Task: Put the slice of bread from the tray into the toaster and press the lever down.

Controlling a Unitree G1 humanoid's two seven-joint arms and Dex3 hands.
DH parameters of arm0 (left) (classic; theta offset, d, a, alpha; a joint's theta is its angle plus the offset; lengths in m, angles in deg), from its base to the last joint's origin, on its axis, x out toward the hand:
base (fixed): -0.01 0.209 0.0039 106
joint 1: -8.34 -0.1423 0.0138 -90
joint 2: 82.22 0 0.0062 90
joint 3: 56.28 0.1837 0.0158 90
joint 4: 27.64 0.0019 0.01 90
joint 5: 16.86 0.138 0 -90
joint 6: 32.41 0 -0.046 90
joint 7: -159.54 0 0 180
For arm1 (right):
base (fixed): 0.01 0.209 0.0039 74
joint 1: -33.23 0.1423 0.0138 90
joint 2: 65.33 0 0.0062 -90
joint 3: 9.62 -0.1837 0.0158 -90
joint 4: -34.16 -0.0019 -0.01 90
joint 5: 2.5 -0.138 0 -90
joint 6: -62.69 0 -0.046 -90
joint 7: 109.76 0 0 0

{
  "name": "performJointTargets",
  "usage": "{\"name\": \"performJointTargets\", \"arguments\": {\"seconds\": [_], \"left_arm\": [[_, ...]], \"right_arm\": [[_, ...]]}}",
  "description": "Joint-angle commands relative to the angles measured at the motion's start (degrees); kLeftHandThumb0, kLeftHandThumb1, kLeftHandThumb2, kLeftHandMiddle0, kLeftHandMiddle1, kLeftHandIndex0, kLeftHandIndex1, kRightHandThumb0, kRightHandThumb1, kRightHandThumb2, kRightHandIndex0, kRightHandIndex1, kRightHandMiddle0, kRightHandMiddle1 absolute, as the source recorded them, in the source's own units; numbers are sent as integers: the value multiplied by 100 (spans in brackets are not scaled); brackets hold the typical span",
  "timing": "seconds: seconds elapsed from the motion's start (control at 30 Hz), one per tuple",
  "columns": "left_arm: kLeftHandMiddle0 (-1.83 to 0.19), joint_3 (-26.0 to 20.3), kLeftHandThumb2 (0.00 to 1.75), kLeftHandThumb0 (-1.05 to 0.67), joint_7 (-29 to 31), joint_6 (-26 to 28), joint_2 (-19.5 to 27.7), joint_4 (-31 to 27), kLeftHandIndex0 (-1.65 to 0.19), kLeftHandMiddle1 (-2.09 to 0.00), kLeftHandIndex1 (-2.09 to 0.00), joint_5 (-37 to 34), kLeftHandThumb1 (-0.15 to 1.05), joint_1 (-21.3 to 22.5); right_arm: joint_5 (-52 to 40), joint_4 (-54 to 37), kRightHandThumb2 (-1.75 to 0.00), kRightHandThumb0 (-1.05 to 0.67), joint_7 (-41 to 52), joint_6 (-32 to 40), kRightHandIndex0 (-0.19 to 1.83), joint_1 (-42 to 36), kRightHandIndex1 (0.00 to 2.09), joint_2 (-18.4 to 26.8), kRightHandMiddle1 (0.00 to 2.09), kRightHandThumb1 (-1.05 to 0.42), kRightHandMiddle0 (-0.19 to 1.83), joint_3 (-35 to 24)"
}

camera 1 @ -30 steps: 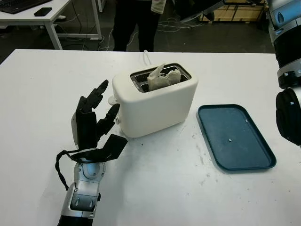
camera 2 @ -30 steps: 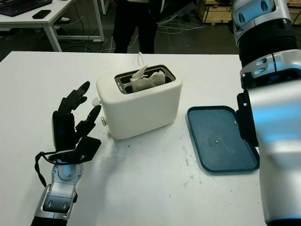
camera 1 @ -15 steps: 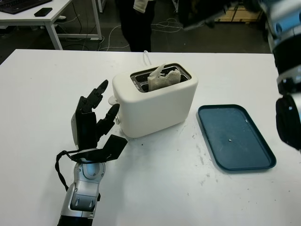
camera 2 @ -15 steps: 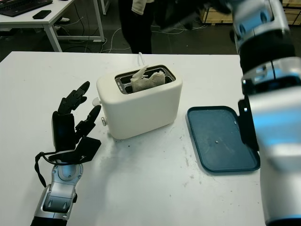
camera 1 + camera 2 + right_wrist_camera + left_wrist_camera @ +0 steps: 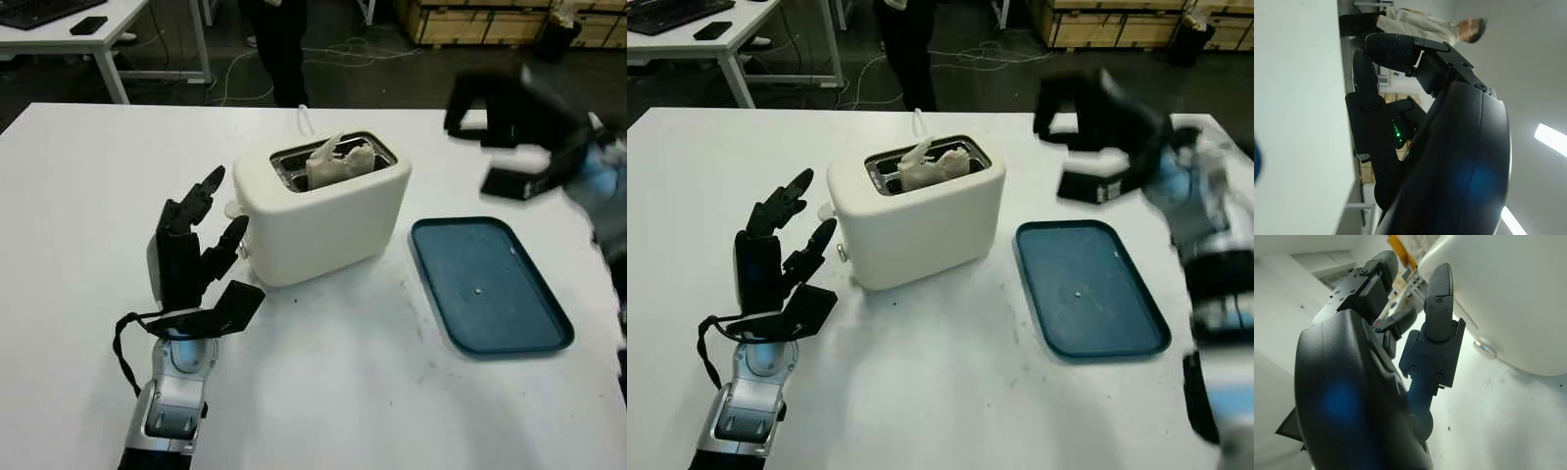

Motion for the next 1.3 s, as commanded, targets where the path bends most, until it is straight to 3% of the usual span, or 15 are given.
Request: {"name": "performJointTargets", "arguments": {"seconds": [0.0,0.1,0.2,0.4,0.43,0.6,0.7,0.97,1.17,1.27], "left_arm": [[-29,-11,20,-43,18,14,28,-49,-60,-97,-8,5,92,26],[-28,-25,20,-43,72,8,39,-61,-60,-97,-8,-44,92,26],[-29,-43,20,-44,96,8,43,-64,-60,-97,-8,-44,92,33],[-30,-58,19,-43,129,-1,90,-84,-60,-97,-8,-29,92,39],[-29,-61,20,-44,151,47,99,-118,-60,-97,-8,-15,92,35],[-29,-140,19,-44,309,150,240,-307,-60,-97,-8,37,92,6],[-31,-210,15,-41,431,182,442,-432,-62,-97,-9,133,92,-2],[-44,-547,2,-34,1001,133,1344,-882,-71,-95,-13,315,89,-13],[-60,-813,0,-24,1808,70,2127,-1140,-85,-95,-19,173,70,75],[-73,-935,0,-25,2138,-87,2590,-1147,-92,-84,-17,186,63,174]], "right_arm": [[-310,-297,-26,-60,-233,-168,86,-417,173,-141,127,-92,79,-235],[-607,-683,-23,-62,-315,-107,89,-1086,165,-343,115,-92,85,-472],[-663,-1058,-22,-62,-432,45,86,-1659,173,-530,139,-92,77,-622],[-789,-1537,-14,-61,-520,354,86,-2387,173,-995,146,-92,76,-784],[-858,-1607,-13,-62,-503,443,87,-2468,169,-1107,142,-92,78,-806],[-1178,-1536,-1,-62,-702,388,99,-2660,94,-1657,41,-91,110,-912],[-1325,-1532,0,-62,-778,476,100,-2758,69,-1974,9,-88,115,-965],[-1167,-1209,0,-60,-1259,201,99,-2763,56,-2368,0,-85,111,-970],[-1168,-1074,0,-62,-1442,71,100,-2726,46,-2433,0,-85,108,-958],[-1218,-1068,0,-62,-1442,72,101,-2711,44,-2458,0,-86,108,-972]]}}
